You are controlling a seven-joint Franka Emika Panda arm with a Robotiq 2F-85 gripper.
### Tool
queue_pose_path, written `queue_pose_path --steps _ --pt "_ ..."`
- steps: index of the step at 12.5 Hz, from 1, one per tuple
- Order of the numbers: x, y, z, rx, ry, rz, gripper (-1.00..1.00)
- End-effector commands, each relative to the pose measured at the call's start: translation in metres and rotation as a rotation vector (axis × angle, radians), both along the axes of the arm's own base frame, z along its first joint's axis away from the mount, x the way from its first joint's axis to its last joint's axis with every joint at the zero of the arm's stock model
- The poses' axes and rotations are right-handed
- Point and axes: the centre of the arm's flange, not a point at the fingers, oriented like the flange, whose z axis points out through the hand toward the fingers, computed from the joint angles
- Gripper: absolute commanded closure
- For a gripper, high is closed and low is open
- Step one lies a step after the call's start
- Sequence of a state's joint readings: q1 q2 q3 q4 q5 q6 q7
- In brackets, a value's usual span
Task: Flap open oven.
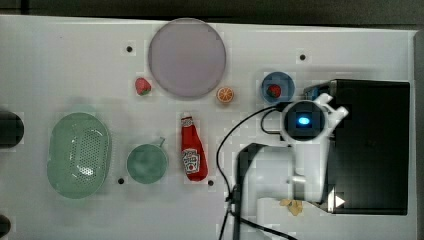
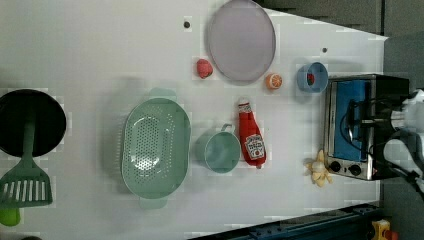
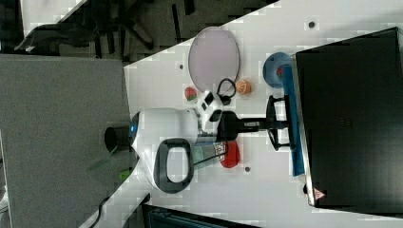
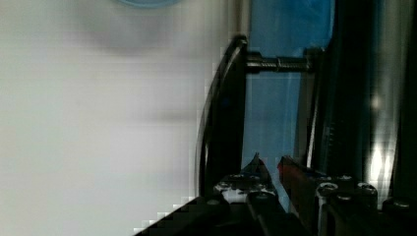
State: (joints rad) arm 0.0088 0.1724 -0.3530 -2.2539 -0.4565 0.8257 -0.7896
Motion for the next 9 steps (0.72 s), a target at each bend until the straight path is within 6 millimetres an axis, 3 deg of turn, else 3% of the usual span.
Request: queue_pose_path --steps 1,9 --pt "0.008 0.063 -0.034 -0.051 -0.001 -0.047 0.65" --pt "0.008 0.143 -0.127 -0.276 -0.028 -0.08 0.65"
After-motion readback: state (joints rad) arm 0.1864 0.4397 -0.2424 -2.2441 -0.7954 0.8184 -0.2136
